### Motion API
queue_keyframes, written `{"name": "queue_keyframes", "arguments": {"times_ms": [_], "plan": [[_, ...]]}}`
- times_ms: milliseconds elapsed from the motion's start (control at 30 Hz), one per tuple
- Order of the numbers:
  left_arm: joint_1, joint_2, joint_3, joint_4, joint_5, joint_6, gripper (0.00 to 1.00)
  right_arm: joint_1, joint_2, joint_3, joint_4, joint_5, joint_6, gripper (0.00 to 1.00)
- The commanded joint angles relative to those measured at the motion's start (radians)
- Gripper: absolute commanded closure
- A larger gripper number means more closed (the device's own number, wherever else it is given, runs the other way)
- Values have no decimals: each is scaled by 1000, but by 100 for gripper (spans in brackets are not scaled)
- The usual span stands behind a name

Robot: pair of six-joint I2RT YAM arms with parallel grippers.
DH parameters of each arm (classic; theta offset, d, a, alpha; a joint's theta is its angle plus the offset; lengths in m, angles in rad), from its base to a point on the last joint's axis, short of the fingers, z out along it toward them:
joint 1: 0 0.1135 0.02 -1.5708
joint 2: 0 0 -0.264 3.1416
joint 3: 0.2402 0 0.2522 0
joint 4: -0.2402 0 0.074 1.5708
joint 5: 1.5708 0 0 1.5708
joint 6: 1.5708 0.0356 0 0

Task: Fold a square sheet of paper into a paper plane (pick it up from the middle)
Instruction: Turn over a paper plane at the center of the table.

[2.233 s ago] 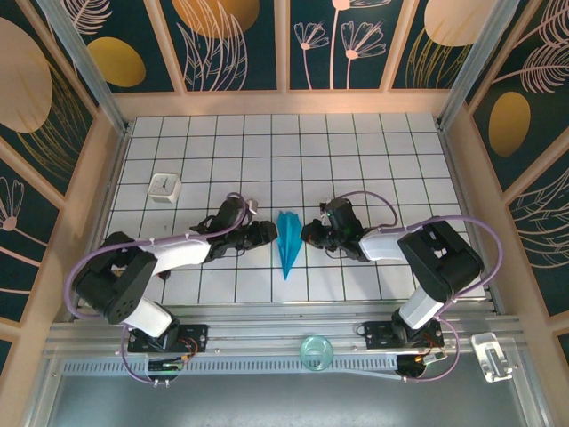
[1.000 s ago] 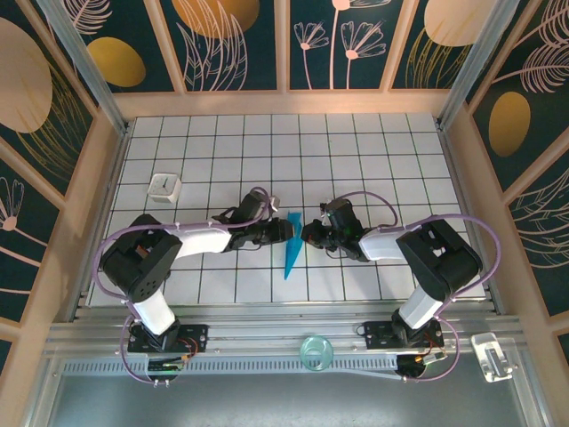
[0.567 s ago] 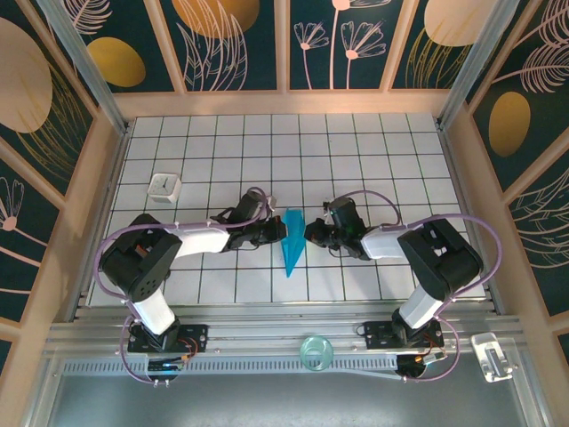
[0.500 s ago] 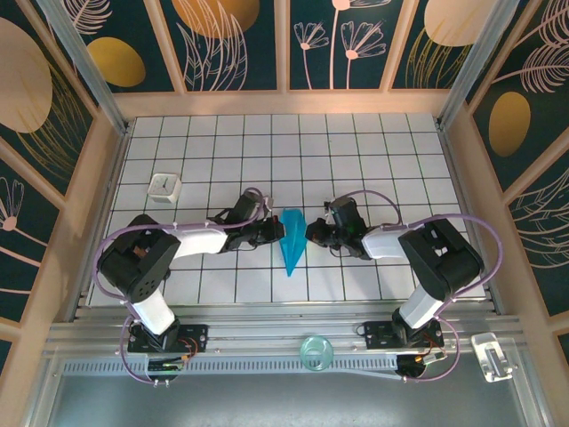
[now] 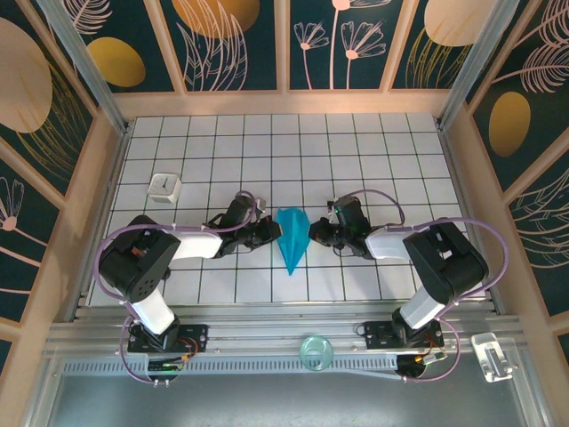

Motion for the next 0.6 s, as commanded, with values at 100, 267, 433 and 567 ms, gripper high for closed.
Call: {"name": "queue_keyframes", "arguments": {"times_ms": [100, 267, 433, 567], "plan": [[8, 49, -14, 55, -16, -38, 98, -21, 6, 3, -4, 15, -21, 100], [9, 50, -9, 60, -17, -42, 90, -25, 22, 9, 1, 2, -24, 100], [10, 34, -7, 64, 1, -42, 80, -27, 5, 5, -4, 0, -27, 93], [10, 17, -4, 57, 18, -39, 73, -27, 0, 8, -5, -4, -26, 86]]}}
